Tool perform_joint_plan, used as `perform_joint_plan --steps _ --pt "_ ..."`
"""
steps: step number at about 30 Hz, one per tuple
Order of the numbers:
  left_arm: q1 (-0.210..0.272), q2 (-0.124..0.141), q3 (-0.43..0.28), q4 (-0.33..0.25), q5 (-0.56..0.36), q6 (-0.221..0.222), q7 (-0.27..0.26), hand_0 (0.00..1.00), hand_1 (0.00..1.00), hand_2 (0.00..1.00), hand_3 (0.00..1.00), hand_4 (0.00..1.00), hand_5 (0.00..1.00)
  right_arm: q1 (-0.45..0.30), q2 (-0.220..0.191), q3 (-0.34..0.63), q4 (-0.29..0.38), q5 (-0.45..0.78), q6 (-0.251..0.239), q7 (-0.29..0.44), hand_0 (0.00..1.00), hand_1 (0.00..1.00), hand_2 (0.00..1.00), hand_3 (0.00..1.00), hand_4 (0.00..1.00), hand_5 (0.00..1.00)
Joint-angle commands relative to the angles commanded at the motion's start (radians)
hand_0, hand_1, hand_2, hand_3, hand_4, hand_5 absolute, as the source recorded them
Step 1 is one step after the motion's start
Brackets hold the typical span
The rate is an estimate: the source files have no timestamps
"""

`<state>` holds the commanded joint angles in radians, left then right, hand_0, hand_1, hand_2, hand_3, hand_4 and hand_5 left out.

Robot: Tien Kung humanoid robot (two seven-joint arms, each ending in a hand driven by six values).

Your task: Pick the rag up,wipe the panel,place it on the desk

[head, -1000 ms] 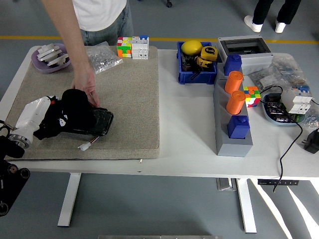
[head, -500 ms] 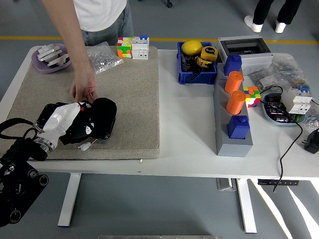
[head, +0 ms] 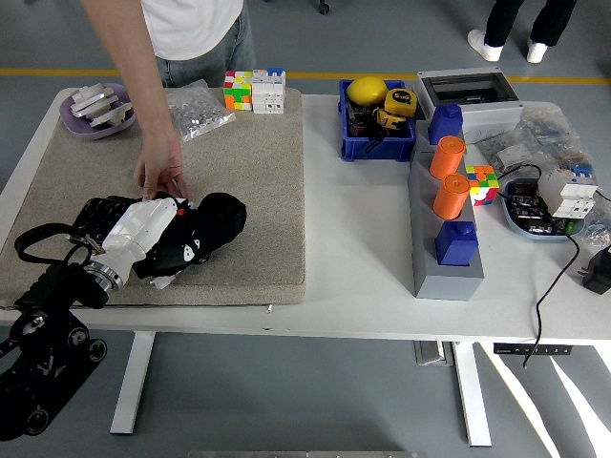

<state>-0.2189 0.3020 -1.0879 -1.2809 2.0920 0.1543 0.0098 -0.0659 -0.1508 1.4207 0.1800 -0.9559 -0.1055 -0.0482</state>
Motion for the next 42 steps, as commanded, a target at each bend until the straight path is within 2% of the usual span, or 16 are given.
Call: perform_joint_plan --steps 7,13,23,32,42 --pt "0.003 -0.003 -0.04 0.054 -0.003 0.01 -0.008 0.284 0.271 0.52 0.447 0.046 0.002 0.002 0.0 -0.006 0.0 0.007 0.001 0.002 0.728 0.65 0.675 0.627 0.995 0.531" --pt "0.003 -0.01 -0.103 0.13 0.002 0.02 -0.029 0.295 0.276 0.52 0.448 0.053 0.002 0.002 -0.002 0.0 0.0 0.004 0.001 0.004 0.728 0.65 0.675 0.627 0.995 0.531" --pt "0.003 0.006 -0.187 0.192 0.008 0.023 -0.041 0.295 0.279 0.519 0.448 0.051 0.002 0.004 -0.002 0.002 0.0 0.002 0.002 0.007 0.728 0.649 0.675 0.625 0.995 0.53" --pt "-0.012 0.034 -0.249 0.251 0.013 0.018 -0.048 0.296 0.282 0.519 0.449 0.051 0.002 0.008 -0.003 0.009 0.0 0.0 0.003 0.006 0.728 0.646 0.675 0.627 0.995 0.529" --pt "-0.018 0.042 -0.329 0.315 0.034 0.016 -0.05 0.295 0.286 0.516 0.448 0.04 0.002 0.009 -0.003 0.009 0.0 0.002 0.002 0.006 0.728 0.644 0.675 0.626 0.995 0.529"
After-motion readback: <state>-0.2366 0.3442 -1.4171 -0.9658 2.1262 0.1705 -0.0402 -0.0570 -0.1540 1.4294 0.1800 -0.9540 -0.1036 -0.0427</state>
